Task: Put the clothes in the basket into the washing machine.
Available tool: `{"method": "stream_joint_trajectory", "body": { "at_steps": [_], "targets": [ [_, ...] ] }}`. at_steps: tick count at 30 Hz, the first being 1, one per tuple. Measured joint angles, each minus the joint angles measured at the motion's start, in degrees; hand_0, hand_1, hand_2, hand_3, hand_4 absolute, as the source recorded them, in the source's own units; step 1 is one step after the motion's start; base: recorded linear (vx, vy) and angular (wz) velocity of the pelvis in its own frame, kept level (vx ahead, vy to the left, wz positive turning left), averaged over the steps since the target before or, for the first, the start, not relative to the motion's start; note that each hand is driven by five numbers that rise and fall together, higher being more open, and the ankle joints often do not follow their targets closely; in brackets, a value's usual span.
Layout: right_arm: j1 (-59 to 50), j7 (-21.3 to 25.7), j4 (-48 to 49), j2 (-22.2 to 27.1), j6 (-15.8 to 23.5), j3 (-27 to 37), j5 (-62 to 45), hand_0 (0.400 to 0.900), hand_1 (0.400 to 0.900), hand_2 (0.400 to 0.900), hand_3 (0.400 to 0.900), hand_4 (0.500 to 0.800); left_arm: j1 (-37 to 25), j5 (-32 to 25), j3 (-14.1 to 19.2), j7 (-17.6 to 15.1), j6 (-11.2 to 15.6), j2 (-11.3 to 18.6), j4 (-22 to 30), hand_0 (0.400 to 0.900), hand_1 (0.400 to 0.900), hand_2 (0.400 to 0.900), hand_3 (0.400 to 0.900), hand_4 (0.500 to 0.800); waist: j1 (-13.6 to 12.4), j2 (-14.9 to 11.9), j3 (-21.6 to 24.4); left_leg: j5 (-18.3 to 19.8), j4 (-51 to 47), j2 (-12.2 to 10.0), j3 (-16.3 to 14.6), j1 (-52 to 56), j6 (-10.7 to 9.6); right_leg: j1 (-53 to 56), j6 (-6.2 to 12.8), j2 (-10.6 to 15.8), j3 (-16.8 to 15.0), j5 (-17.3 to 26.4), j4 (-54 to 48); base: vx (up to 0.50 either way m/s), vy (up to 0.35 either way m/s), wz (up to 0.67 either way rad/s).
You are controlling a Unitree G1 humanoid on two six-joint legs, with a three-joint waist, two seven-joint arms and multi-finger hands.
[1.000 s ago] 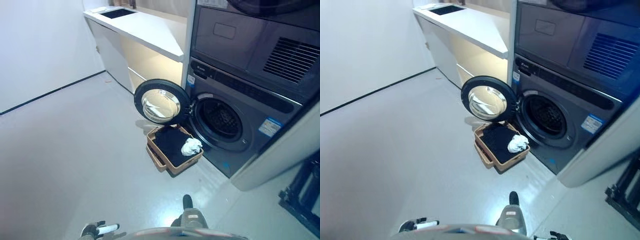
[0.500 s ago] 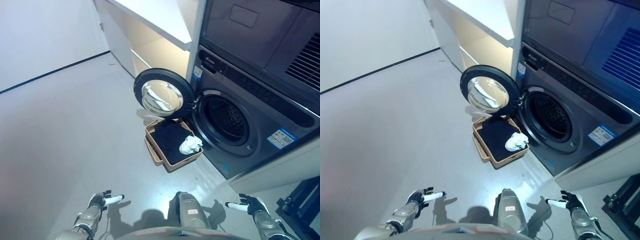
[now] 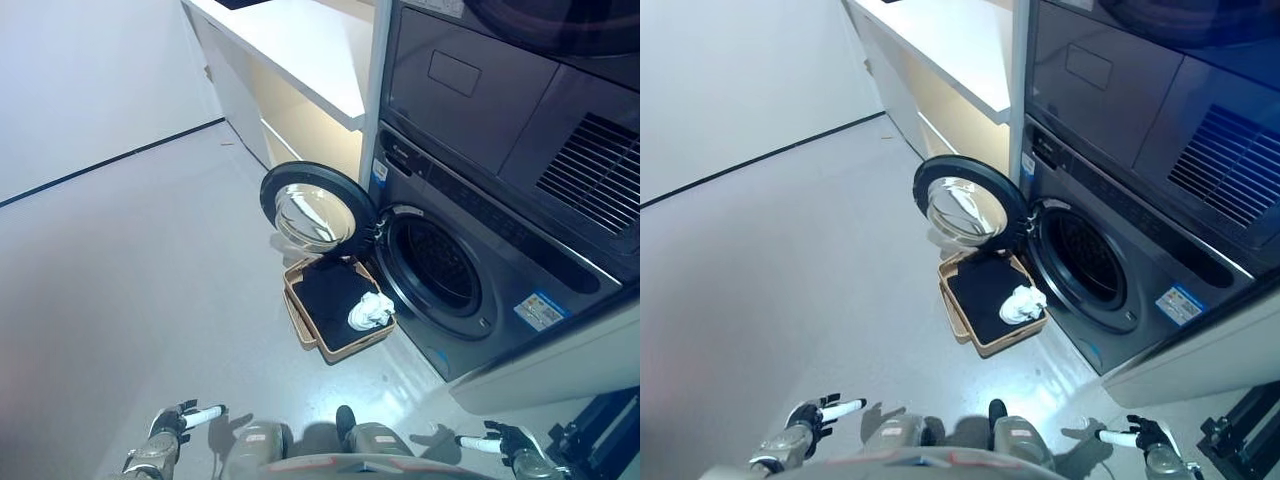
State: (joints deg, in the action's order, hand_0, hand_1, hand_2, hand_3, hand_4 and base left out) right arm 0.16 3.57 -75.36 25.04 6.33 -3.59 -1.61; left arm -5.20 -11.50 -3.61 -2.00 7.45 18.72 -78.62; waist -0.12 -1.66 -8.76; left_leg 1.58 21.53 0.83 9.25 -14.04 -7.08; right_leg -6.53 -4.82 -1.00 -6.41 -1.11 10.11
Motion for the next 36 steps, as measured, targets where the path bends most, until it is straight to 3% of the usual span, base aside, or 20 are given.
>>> {"method": "stream_joint_trajectory", "body": {
  "at_steps": [3,7,10,12,14,15,17,20,25,28,30,31,32,36],
  "targets": [
    [0.43,0.02,-0.12,-1.47,0.34,0.01,0.01,0.900,0.900,0.900,0.900,0.800,0.11,-0.87,0.19,0.04,0.05,0.13,-0.59,0.900,0.900,0.900,0.900,0.800,-0.82,1.89,-1.15,-2.66,-17.87,-5.05,-1.28,0.32,-1.56,2.54,-1.09,-2.71,0.35,-0.69,-0.93,0.32,0.080,-0.36],
    [1.87,0.04,-0.71,-2.39,0.95,0.14,0.01,0.900,0.900,0.900,0.900,0.800,0.74,-0.97,1.59,0.11,0.03,-0.09,-0.90,0.900,0.900,0.900,0.900,0.800,-1.18,2.46,-1.28,-2.91,-19.63,-8.19,-4.63,0.62,-1.43,6.43,-0.56,-2.76,-1.27,-2.39,-2.13,0.34,0.142,-0.36],
    [2.80,-0.03,-1.36,-2.07,0.48,0.32,0.03,0.900,0.900,0.900,0.900,0.800,1.45,-2.05,2.60,0.12,0.08,-0.23,-1.01,0.900,0.900,0.900,0.900,0.800,-1.42,3.58,-0.26,-2.82,-17.04,-10.16,-5.05,2.29,-0.31,8.05,2.06,-1.91,-3.33,-5.28,-1.55,0.36,0.219,-0.33],
    [3.44,-0.07,-1.27,-1.48,0.05,-0.41,0.06,0.900,0.900,0.900,0.900,0.800,2.50,-2.11,3.64,0.13,0.06,-0.50,-1.15,0.900,0.900,0.900,0.900,0.800,-1.13,4.88,1.24,-3.08,-15.98,-11.05,-5.30,4.27,0.29,8.95,4.97,-0.46,-4.25,-7.74,-0.80,0.34,0.252,-0.32],
    [2.97,-0.43,-0.86,-2.33,-0.10,-1.86,0.33,0.900,0.900,0.900,0.900,0.800,3.45,-2.18,5.15,-0.04,0.35,0.19,-0.80,0.900,0.900,0.900,0.900,0.800,-2.43,2.55,2.14,-7.50,-13.95,-8.57,-9.32,3.83,2.00,8.48,6.37,2.92,-5.67,-10.38,1.57,0.29,0.259,0.12],
    [3.51,-0.34,-0.69,-4.04,0.03,-1.86,0.52,0.900,0.900,0.900,0.900,0.800,2.93,-2.20,5.61,-0.09,0.27,1.34,-0.54,0.900,0.900,0.900,0.900,0.800,-2.23,0.81,2.49,-6.76,-13.12,-6.69,-10.60,3.33,3.27,8.73,8.03,5.38,-5.74,-11.40,2.30,0.30,0.252,0.22],
    [3.57,-0.55,-0.33,-6.91,-0.08,-1.86,0.51,0.900,0.900,0.900,0.900,0.800,1.94,-2.29,5.64,-0.46,0.35,3.17,-0.30,0.900,0.900,0.900,0.900,0.800,-2.05,-1.89,3.79,-5.81,-12.82,-4.50,-11.10,2.89,5.01,10.36,9.63,7.20,-4.53,-11.13,3.53,0.30,0.219,0.21],
    [1.93,-0.57,-0.48,-8.28,0.41,-2.07,0.56,0.900,0.900,0.900,0.900,0.800,1.50,-2.34,5.58,-0.39,0.35,4.19,1.22,0.900,0.900,0.900,0.900,0.800,-2.86,-3.31,4.95,-4.74,-13.20,-2.46,-11.60,2.43,6.46,10.26,11.50,9.53,-3.55,-9.87,3.40,0.27,0.220,0.15],
    [-0.51,-0.43,-0.33,-7.48,0.57,-2.03,0.57,0.900,0.900,0.900,0.900,0.800,1.66,-2.18,4.99,-0.38,0.18,4.11,0.79,0.900,0.900,0.900,0.900,0.800,-4.17,-2.60,6.87,-3.66,-14.11,0.50,-12.46,2.38,8.24,9.04,13.25,12.03,-3.72,-8.81,5.37,0.24,0.219,0.12],
    [-1.35,-0.41,0.96,-6.20,0.44,-2.06,0.55,0.900,0.900,0.900,0.900,0.800,2.03,-2.02,3.79,-0.37,0.07,3.50,0.56,0.900,0.900,0.900,0.900,0.800,-3.93,0.05,6.56,-3.19,-13.10,0.77,-12.37,2.04,9.91,3.20,15.00,11.15,-3.97,-7.08,17.02,0.14,0.279,0.07],
    [-1.38,-0.43,1.76,-6.13,0.60,-2.50,0.56,0.900,0.900,0.900,0.900,0.800,2.13,-1.91,2.78,-0.40,0.14,4.03,0.57,0.900,0.900,0.900,0.900,0.800,-3.30,0.90,5.37,-3.40,-14.68,1.48,-12.27,4.51,10.98,-0.56,14.75,12.04,-2.79,-4.10,26.28,0.19,0.179,0.05],
    [-1.45,-0.42,2.19,-6.11,0.60,-2.65,0.56,0.900,0.900,0.900,0.900,0.800,2.39,-1.89,2.48,-0.37,-0.03,4.27,0.52,0.900,0.900,0.900,0.900,0.800,-3.21,1.52,4.69,-3.26,-15.79,1.82,-12.51,6.10,11.70,-2.51,13.43,13.61,0.01,-4.14,28.04,0.25,0.034,0.16],
    [-1.38,-0.31,2.42,-5.99,0.81,-3.46,0.57,0.900,0.900,0.900,0.900,0.800,2.54,-1.89,2.30,-0.41,-0.06,4.44,0.38,0.900,0.900,0.900,0.900,0.800,-2.47,1.83,4.35,-3.55,-16.85,2.05,-12.42,7.27,11.72,-3.09,12.88,14.95,2.73,-5.36,25.66,0.20,-0.046,0.21],
    [-3.12,-0.29,4.37,-5.88,0.77,-4.32,1.19,0.900,0.900,0.900,0.900,0.800,0.07,-1.89,1.60,-0.82,0.27,4.70,0.85,0.900,0.900,0.900,0.900,0.800,-1.14,1.71,0.09,-4.20,-18.03,2.45,-12.01,7.80,11.05,-6.14,14.45,16.71,6.31,-5.05,6.44,0.07,-0.139,0.24]
  ]
}}
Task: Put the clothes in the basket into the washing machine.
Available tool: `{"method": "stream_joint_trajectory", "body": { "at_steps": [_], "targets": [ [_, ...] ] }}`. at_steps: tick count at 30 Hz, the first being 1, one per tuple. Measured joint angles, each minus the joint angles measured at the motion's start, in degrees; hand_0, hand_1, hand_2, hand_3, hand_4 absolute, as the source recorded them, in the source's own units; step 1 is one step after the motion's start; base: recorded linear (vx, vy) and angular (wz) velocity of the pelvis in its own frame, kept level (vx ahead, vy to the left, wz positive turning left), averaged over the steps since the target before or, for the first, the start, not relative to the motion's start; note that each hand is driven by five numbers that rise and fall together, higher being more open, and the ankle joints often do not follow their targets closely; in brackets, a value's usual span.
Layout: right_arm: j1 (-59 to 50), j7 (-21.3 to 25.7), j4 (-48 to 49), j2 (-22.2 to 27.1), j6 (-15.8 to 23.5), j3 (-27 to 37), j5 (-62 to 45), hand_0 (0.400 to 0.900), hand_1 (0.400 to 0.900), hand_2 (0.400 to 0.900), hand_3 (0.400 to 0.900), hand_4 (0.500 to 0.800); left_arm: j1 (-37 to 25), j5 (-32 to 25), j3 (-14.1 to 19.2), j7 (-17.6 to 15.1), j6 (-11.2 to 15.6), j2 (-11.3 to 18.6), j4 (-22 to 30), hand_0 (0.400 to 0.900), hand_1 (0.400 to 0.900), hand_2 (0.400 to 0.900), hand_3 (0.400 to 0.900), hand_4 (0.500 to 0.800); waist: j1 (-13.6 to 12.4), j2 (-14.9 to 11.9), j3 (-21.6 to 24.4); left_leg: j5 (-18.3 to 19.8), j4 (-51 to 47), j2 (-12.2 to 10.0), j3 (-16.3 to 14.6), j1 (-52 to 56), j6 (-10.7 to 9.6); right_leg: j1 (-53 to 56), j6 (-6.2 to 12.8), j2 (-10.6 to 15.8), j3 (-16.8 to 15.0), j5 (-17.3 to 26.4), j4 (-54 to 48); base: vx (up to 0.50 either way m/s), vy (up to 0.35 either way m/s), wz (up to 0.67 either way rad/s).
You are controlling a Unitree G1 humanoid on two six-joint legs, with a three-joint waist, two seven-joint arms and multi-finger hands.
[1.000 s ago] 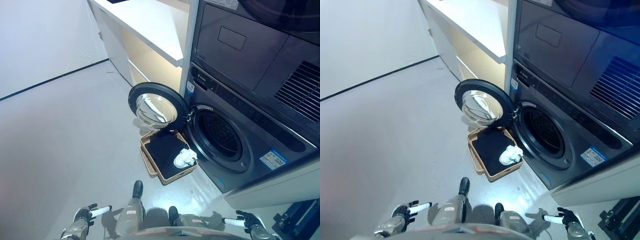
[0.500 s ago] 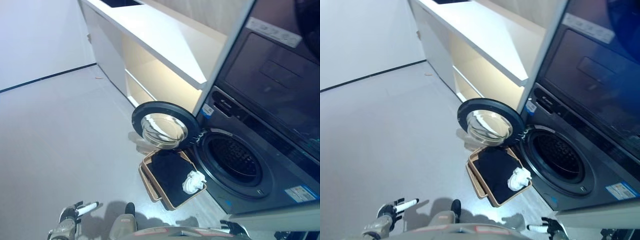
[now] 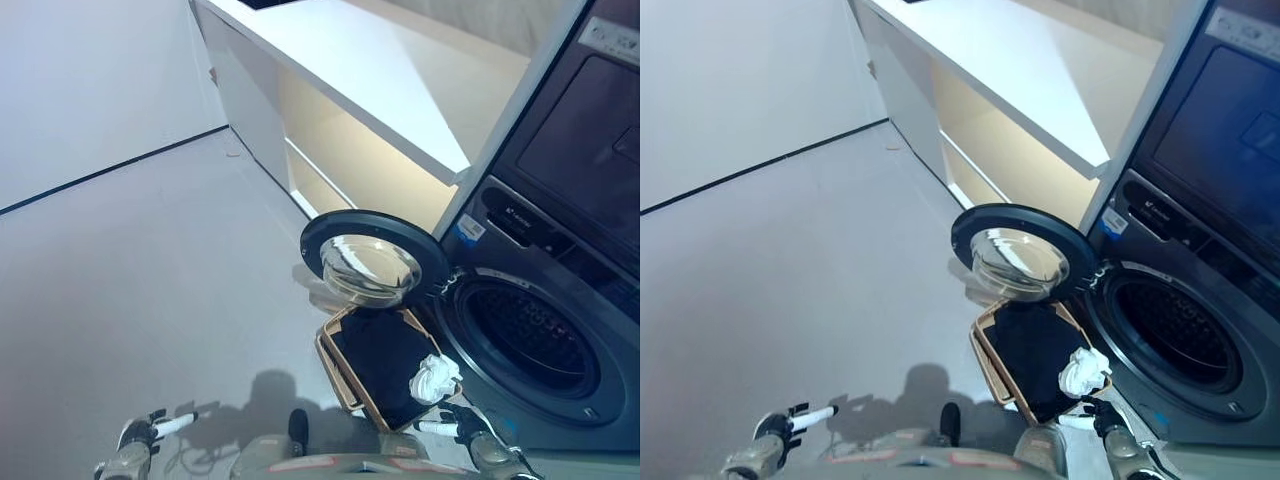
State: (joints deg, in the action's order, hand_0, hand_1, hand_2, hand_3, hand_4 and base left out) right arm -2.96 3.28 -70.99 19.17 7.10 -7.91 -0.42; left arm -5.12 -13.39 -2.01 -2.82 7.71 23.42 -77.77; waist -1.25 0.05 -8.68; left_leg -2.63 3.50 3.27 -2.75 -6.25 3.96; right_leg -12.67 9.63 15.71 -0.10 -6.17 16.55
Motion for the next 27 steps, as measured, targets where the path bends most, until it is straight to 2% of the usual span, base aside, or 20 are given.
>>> {"method": "stream_joint_trajectory", "body": {
  "at_steps": [1,2,3,4,5,7,9,11,13,20,21,27],
  "targets": [
    [-0.24,0.02,1.02,0.07,-0.24,-0.23,0.09,0.900,0.900,0.900,0.900,0.800,-1.53,0.00,0.00,-0.14,-0.01,-0.03,0.39,0.900,0.900,0.900,0.900,0.800,0.74,-0.70,-1.27,0.08,0.09,0.10,0.15,-0.23,-0.91,-1.17,1.34,0.64,0.93,1.34,-3.77,-0.03,-0.131,0.25],
    [-0.42,0.06,2.18,0.06,-0.32,-0.57,0.10,0.900,0.900,0.900,0.900,0.800,-1.58,-0.01,-0.01,-0.31,0.04,0.12,0.76,0.900,0.900,0.900,0.900,0.800,1.05,-1.25,-2.23,-0.28,0.79,0.21,0.77,-0.75,-1.01,-1.88,1.19,0.75,0.84,2.63,-4.26,-0.05,-0.121,0.17],
    [-0.37,0.15,2.87,0.04,-0.27,-1.01,0.61,0.900,0.900,0.900,0.900,0.800,-1.99,-0.03,-0.06,-0.32,0.03,0.17,1.55,0.900,0.900,0.900,0.900,0.800,1.50,-2.17,-2.41,-0.01,1.51,0.31,1.36,-1.79,-1.97,-1.78,0.91,0.44,1.58,3.74,-4.30,-0.03,-0.122,0.18],
    [-0.48,0.21,2.50,0.03,-0.43,-1.92,1.55,0.900,0.900,0.900,0.900,0.800,-2.21,-0.05,-0.84,-0.38,0.13,0.54,2.50,0.900,0.900,0.900,0.900,0.800,1.16,-3.55,-2.68,0.08,2.32,0.58,1.60,-2.33,-3.14,-0.81,0.05,0.49,1.96,6.98,-6.53,-0.03,-0.119,0.14],
    [-1.31,0.27,2.31,0.74,-0.80,-1.98,2.22,0.900,0.900,0.900,0.900,0.800,-2.36,-0.04,-1.66,-0.42,0.34,-0.18,3.08,0.900,0.900,0.900,0.900,0.800,1.14,-3.05,-3.19,0.08,2.36,-0.33,2.12,-2.68,-4.05,-0.70,0.07,-0.08,2.87,7.93,-7.54,-0.08,-0.100,0.12],
    [-3.50,0.64,2.31,3.09,-0.94,-2.08,3.18,0.900,0.900,0.900,0.900,0.800,-2.88,-0.06,-3.64,-0.35,0.35,-1.59,5.02,0.900,0.900,0.900,0.900,0.800,1.36,-1.20,-3.54,-0.03,3.35,-2.41,3.31,-5.56,-5.96,-1.74,-1.58,-2.51,4.52,9.17,-9.35,-0.20,-0.070,-0.11],
    [-7.31,2.26,1.66,5.73,-1.38,-5.02,5.22,0.900,0.900,0.900,0.900,0.800,-4.02,-0.13,-4.99,-0.71,0.57,-2.03,4.99,0.900,0.900,0.900,0.900,0.800,1.24,-0.70,-4.10,0.70,5.66,-3.82,3.40,-9.43,-6.65,-5.29,-2.44,-3.81,4.64,9.83,-8.95,-0.16,-0.021,-0.26],
    [-12.58,4.17,1.54,8.80,-1.45,-9.61,8.69,0.900,0.900,0.900,0.900,0.800,-5.50,-0.45,-4.95,-1.31,0.98,-2.11,6.23,0.900,0.900,0.900,0.900,0.800,1.21,-0.71,-5.72,0.58,7.33,-4.09,3.15,-13.27,-6.66,-9.64,-3.16,-4.37,3.35,10.76,-8.11,-0.15,-0.023,-0.25],
    [-16.49,5.46,1.02,10.43,-1.72,-12.81,12.24,0.900,0.900,0.900,0.900,0.800,-8.44,-1.52,-4.85,-1.84,1.44,-2.11,6.13,0.900,0.900,0.900,0.900,0.800,1.17,-0.54,-8.08,0.11,7.70,-4.15,3.02,-14.79,-6.84,-11.15,-3.07,-4.40,2.78,11.73,-8.08,-0.15,-0.009,-0.08],
    [-25.74,9.22,0.67,12.08,-2.24,-23.25,28.01,0.900,0.900,0.900,0.900,0.800,-16.24,-6.87,-5.03,-4.68,3.03,-1.95,9.25,0.900,0.900,0.900,0.900,0.800,0.85,1.13,-12.58,-0.07,10.42,-3.43,2.73,-22.87,-6.01,-18.37,-3.05,-3.58,1.84,13.37,-7.89,-0.16,0.010,-0.02],
    [-27.03,9.77,0.70,12.47,-2.23,-23.49,29.49,0.900,0.900,0.900,0.900,0.800,-17.26,-7.51,-4.93,-4.86,3.85,-1.90,9.70,0.900,0.900,0.900,0.900,0.800,0.75,1.48,-13.61,-0.23,10.47,-3.16,2.77,-24.21,-5.99,-19.75,-3.04,-3.42,1.81,13.53,-7.35,-0.14,0.008,0.03],
    [-32.88,14.42,0.51,13.84,-4.60,-24.42,35.44,0.900,0.900,0.900,0.900,0.800,-21.05,-10.36,-5.51,-6.46,4.98,-1.94,12.21,0.900,0.900,0.900,0.900,0.800,-0.09,1.94,-17.60,0.20,14.60,-2.54,2.22,-31.17,-5.80,-27.27,-2.64,-3.12,0.22,13.37,-2.82,-0.10,0.002,0.00]
  ]
}}
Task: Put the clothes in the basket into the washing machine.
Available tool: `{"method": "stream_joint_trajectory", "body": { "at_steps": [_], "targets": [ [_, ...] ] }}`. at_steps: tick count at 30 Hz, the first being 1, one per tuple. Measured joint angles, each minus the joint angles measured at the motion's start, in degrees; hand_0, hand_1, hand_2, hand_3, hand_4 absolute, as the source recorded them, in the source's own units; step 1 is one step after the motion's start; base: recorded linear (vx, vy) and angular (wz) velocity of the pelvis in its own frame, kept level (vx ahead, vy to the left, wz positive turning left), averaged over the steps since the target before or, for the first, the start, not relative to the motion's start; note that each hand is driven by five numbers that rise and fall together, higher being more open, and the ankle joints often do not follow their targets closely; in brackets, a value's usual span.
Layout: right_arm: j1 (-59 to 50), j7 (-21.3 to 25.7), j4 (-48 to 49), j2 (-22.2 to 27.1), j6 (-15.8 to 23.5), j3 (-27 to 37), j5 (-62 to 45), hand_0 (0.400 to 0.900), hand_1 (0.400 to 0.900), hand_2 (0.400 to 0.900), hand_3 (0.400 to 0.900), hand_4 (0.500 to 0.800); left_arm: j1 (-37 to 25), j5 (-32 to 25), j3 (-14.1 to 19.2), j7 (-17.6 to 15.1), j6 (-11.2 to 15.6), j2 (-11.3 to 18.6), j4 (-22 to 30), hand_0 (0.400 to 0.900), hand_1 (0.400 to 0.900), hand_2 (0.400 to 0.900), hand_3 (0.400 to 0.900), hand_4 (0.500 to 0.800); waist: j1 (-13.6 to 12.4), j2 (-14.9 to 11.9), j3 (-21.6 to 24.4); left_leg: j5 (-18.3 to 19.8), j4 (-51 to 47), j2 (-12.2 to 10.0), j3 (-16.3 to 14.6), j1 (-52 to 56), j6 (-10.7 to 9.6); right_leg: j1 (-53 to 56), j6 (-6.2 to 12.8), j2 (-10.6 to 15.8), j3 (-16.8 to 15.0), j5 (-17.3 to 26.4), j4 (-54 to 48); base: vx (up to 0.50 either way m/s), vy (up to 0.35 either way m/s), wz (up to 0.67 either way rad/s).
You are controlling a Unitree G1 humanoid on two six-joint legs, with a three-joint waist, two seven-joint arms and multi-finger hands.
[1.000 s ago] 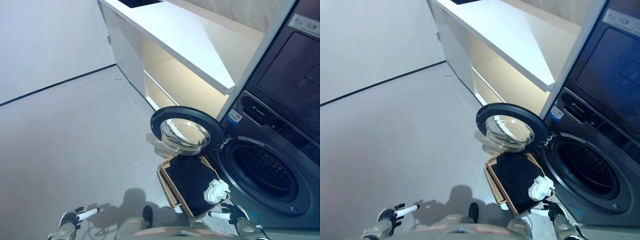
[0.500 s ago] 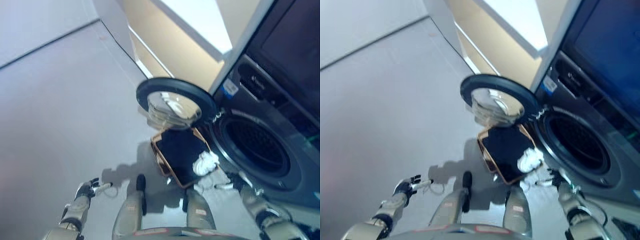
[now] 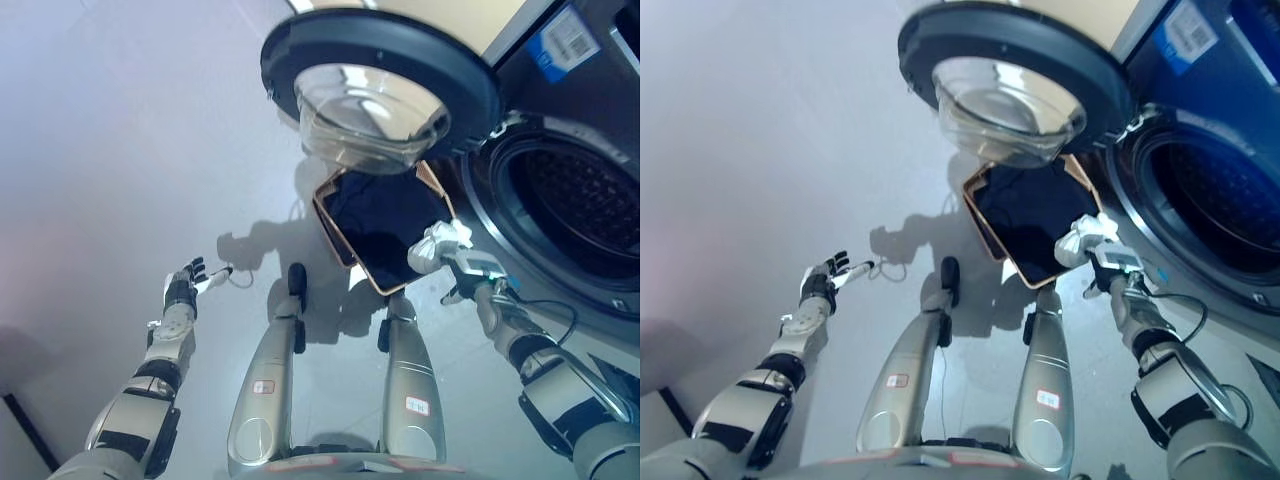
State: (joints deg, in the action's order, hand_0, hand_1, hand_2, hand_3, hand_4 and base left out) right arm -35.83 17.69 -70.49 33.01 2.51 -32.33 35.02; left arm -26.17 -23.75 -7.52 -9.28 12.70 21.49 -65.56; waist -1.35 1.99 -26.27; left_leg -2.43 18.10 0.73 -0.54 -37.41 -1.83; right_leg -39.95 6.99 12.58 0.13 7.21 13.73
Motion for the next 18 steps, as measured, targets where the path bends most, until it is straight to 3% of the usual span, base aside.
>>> {"method": "stream_joint_trajectory", "body": {
  "at_steps": [5,18],
  "targets": [
    [-3.69,3.40,-0.18,2.38,-1.45,-3.51,3.47,0.900,0.900,0.900,0.900,0.800,-1.31,-1.17,-1.71,-0.41,0.12,0.21,0.80,0.900,0.900,0.900,0.900,0.800,-0.39,0.04,-1.43,0.77,3.30,0.52,-0.45,-4.91,0.15,-5.18,0.25,0.85,-1.35,-0.81,3.60,-0.10,-0.002,-0.01],
    [-7.18,10.96,-2.29,3.11,-6.11,-4.00,5.68,0.900,0.900,0.900,0.900,0.800,-1.12,-3.36,-2.43,-1.87,0.04,0.31,2.42,0.900,0.900,0.900,0.900,0.800,-1.61,0.09,-1.47,1.05,7.77,0.76,-0.76,-13.50,0.22,-14.30,0.39,0.98,-2.95,-0.92,8.42,-0.02,0.001,0.01]
  ]
}}
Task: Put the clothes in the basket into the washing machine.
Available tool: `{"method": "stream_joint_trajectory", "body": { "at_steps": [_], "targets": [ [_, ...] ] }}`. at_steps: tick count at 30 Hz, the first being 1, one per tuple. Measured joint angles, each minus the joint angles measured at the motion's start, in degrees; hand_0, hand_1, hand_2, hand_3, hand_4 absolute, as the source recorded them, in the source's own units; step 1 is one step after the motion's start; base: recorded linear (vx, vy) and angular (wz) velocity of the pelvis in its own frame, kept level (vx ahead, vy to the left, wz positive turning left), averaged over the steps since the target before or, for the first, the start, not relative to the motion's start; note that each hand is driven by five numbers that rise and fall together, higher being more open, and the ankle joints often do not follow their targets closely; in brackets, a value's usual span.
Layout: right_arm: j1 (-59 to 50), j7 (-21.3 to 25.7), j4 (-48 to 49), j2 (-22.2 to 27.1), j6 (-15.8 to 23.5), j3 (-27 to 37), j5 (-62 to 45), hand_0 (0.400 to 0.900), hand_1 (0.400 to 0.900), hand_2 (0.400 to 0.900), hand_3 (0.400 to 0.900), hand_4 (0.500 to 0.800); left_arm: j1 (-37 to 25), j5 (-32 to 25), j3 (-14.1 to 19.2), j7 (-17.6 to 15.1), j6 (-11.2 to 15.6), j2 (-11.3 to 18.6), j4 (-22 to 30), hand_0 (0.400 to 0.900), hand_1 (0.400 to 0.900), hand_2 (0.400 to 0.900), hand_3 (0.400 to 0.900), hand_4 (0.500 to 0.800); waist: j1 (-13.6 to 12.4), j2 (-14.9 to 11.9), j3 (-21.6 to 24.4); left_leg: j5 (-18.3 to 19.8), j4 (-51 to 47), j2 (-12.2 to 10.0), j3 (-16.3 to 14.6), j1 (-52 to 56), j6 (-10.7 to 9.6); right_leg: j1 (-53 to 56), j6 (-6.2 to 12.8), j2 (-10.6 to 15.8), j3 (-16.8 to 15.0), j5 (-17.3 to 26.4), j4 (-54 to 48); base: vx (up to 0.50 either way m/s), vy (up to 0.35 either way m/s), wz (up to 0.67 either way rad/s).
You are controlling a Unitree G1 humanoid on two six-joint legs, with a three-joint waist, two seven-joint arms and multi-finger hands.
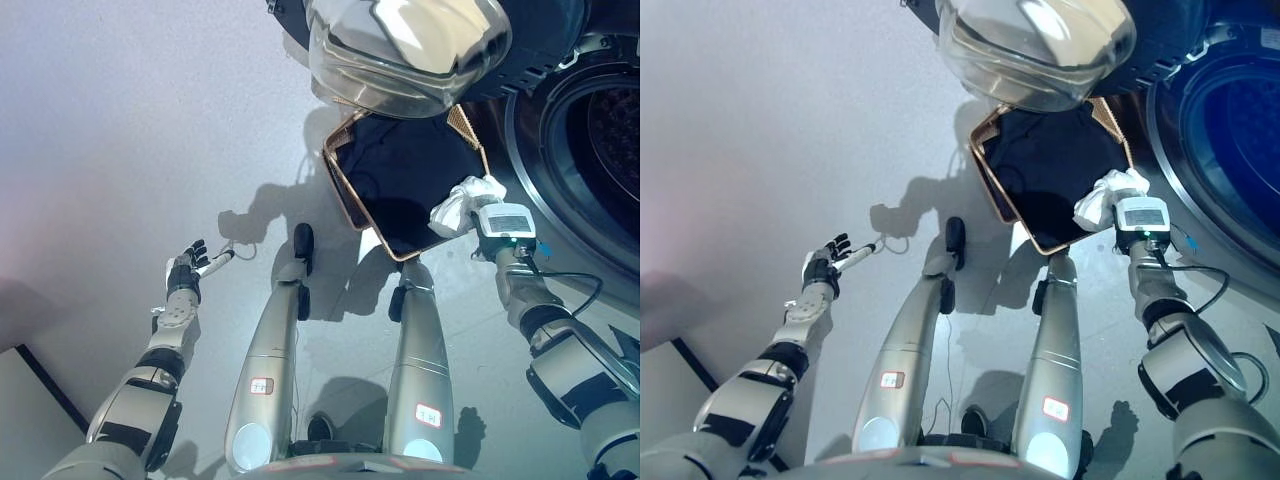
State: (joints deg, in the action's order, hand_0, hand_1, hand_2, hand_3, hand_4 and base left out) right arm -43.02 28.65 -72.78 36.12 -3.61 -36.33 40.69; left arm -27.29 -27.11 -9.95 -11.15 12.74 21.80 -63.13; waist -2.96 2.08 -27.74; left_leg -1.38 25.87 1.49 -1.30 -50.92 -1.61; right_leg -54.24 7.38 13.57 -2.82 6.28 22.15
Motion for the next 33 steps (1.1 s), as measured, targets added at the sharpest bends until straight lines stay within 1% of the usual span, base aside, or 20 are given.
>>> {"method": "stream_joint_trajectory", "body": {
  "at_steps": [4,9,11,12,13,14,17,22,25,29,33],
  "targets": [
    [-1.13,1.31,-0.13,0.82,-0.19,-0.20,-0.03,0.900,0.900,0.900,0.900,0.800,0.08,-0.05,-0.41,-0.20,0.38,0.02,0.62,0.900,0.900,0.900,0.900,0.800,-0.06,0.21,0.15,0.20,1.05,0.01,-0.15,-1.91,0.13,-1.81,0.00,-0.01,-0.35,0.01,0.59,0.00,-0.002,-0.02],
    [-4.62,1.27,-1.54,2.91,-0.53,-0.63,-0.05,0.900,0.900,0.900,0.900,0.800,-0.83,-1.28,-0.51,-0.42,0.43,-0.20,1.20,0.900,0.900,0.900,0.900,0.800,-0.69,0.24,0.15,0.11,2.69,0.40,-0.45,-5.43,0.00,-6.01,-0.09,0.23,-1.24,0.04,2.88,0.01,-0.014,0.06],
    [-5.55,1.25,-1.93,3.64,-0.52,-0.65,-0.07,0.900,0.900,0.900,0.900,0.800,-0.94,-1.74,-0.50,-0.44,1.10,-0.18,1.65,0.900,0.900,0.900,0.900,0.800,-0.93,0.27,0.17,0.26,3.08,0.62,-0.46,-6.48,0.20,-7.32,-0.10,0.52,-1.29,-0.58,4.21,0.01,-0.019,0.02],
    [-6.16,1.25,-2.43,3.74,-0.53,-0.64,-0.12,0.818,0.818,0.818,0.818,0.751,-1.09,-1.93,-0.50,-0.44,1.26,-0.17,1.66,0.900,0.900,0.900,0.900,0.800,-1.09,0.27,0.17,0.28,3.53,0.63,-0.41,-7.12,0.22,-7.97,-0.12,0.53,-1.29,-0.75,4.71,0.03,-0.041,0.05],
    [-6.49,1.25,-2.60,3.89,-0.54,-0.64,-0.17,0.571,0.571,0.571,0.571,0.602,-1.30,-2.27,-0.55,-0.47,1.21,-0.19,1.75,0.900,0.900,0.900,0.900,0.800,-1.32,0.28,0.17,0.39,3.95,0.62,-0.35,-7.66,0.24,-8.55,-0.03,0.53,-1.32,-0.95,5.27,0.03,-0.045,0.07],
    [-6.72,1.25,-2.68,4.11,-0.54,-0.66,-0.19,0.400,0.400,0.400,0.400,0.500,-1.57,-2.41,-0.92,-0.63,1.19,-0.15,1.79,0.900,0.900,0.900,0.900,0.800,-1.55,0.29,0.18,0.36,4.19,0.65,-0.21,-8.16,0.17,-9.13,-0.01,0.50,-1.38,-1.02,5.75,0.03,-0.039,0.04],
    [-7.22,1.21,-3.33,4.40,-0.52,-0.63,-0.47,0.400,0.400,0.400,0.400,0.500,-1.70,-2.69,-1.78,-0.77,1.18,-0.33,2.21,0.900,0.900,0.900,0.900,0.800,-2.05,0.55,0.34,0.49,5.51,0.60,0.14,-9.29,0.06,-10.15,-0.15,0.52,-1.26,-1.58,7.13,0.13,-0.053,0.02],
    [-7.48,2.26,-3.31,4.97,-0.47,-0.55,-2.59,0.400,0.400,0.400,0.400,0.500,-1.65,-2.72,-1.75,-1.00,1.20,-0.67,4.30,0.900,0.900,0.900,0.900,0.800,-2.26,1.20,0.90,0.50,6.67,0.63,0.44,-11.37,0.05,-11.99,-0.15,0.50,-1.24,-1.57,8.07,0.01,-0.017,0.03],
    [-7.34,2.29,-3.29,4.97,-0.38,-0.36,-4.78,0.400,0.400,0.400,0.400,0.500,-1.65,-2.72,-1.74,-0.98,1.23,-0.67,4.53,0.900,0.900,0.900,0.900,0.800,-2.28,1.23,0.92,0.50,6.98,0.66,0.43,-11.83,0.06,-12.37,-0.15,0.50,-1.28,-1.58,8.30,0.00,-0.002,-0.03],
    [-7.23,2.29,-3.05,4.93,0.22,0.78,-7.78,0.400,0.400,0.400,0.400,0.500,-1.65,-2.71,-1.74,-1.41,1.24,-0.67,4.54,0.900,0.900,0.900,0.900,0.800,-2.26,1.23,0.92,0.51,7.18,0.66,0.34,-11.98,0.08,-12.54,-0.15,0.50,-1.32,-1.59,8.34,0.01,0.014,-0.07],
    [-7.20,2.28,-2.74,4.27,1.20,3.53,-11.10,0.400,0.400,0.400,0.400,0.500,-1.64,-2.71,-1.69,-2.18,1.27,-0.67,4.53,0.900,0.900,0.900,0.900,0.800,-1.93,1.22,0.92,0.89,8.12,0.59,0.30,-12.70,0.14,-12.90,-0.14,0.40,-1.43,-1.58,8.47,0.02,0.009,-0.07]
  ]
}}
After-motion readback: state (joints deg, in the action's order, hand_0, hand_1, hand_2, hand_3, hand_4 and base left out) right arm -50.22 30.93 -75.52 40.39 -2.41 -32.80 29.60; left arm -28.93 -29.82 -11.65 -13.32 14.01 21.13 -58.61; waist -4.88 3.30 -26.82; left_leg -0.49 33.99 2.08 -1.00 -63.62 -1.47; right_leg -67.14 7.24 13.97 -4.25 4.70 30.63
